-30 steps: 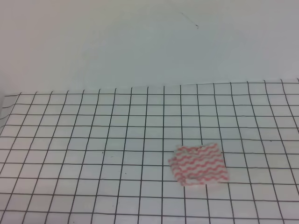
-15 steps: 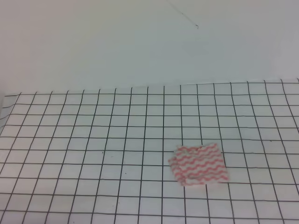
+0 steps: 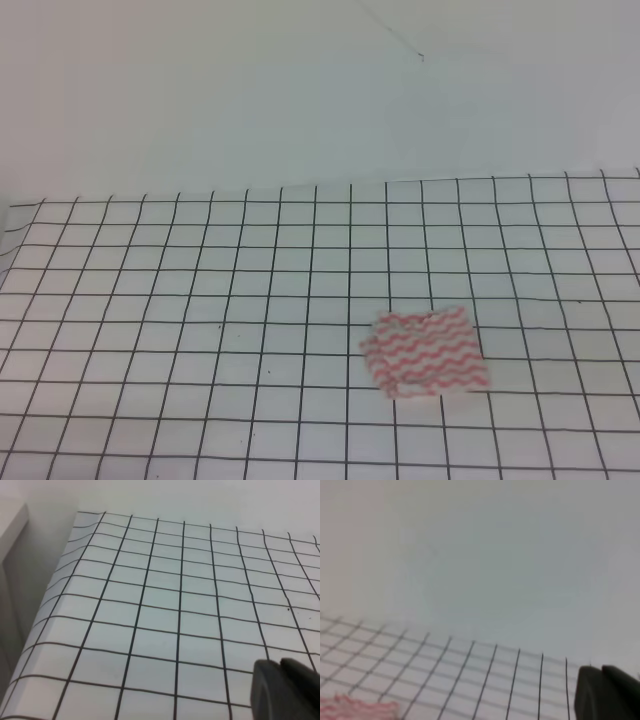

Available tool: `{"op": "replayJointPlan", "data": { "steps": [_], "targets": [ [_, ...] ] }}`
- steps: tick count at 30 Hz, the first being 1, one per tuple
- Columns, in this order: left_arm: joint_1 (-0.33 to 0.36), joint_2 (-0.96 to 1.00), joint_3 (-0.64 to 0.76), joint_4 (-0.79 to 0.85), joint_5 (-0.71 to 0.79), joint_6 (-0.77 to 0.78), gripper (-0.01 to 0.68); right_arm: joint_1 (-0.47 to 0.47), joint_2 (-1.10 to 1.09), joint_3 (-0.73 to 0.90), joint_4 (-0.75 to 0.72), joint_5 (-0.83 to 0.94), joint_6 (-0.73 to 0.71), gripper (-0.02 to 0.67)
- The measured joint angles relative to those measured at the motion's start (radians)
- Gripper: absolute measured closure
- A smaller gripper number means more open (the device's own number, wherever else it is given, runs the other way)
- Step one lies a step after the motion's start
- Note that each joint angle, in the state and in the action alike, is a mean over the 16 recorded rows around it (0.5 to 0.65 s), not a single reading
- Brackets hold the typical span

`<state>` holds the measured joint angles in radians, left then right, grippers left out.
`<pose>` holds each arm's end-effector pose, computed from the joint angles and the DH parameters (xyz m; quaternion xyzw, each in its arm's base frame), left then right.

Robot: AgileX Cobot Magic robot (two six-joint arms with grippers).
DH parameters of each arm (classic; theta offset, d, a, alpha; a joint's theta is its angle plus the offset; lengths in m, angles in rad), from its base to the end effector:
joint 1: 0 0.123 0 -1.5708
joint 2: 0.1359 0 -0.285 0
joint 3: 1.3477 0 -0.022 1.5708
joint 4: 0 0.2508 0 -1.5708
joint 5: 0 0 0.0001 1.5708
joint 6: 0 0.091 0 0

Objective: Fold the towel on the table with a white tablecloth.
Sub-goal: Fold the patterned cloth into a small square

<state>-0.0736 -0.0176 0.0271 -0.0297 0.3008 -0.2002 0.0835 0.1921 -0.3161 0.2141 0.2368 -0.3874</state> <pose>0.0538 -0.0048 0.1778 -0.0577 0.7792 -0.0973 0.6164 0.0611 0.0097 0.2869 -0.1108 0.7056 -0.0156 0.6997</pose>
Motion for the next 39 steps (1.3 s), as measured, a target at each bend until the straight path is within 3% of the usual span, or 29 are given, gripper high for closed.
{"op": "replayJointPlan", "data": {
  "steps": [9, 14, 39],
  "targets": [
    [0.0, 0.0, 0.002, 0.001, 0.0, 0.0, 0.673, -0.015, -0.104, 0.224, -0.245, 0.008, 0.316, 0.65],
    [0.0, 0.0, 0.002, 0.001, 0.0, 0.0, 0.673, -0.014, -0.169, 0.297, -0.323, 0.051, 0.42, 0.65],
    [0.0, 0.001, 0.004, 0.001, 0.0, -0.018, 0.673, -0.015, -0.212, 0.322, -0.337, 0.116, 0.405, 0.65]
  ]
}}
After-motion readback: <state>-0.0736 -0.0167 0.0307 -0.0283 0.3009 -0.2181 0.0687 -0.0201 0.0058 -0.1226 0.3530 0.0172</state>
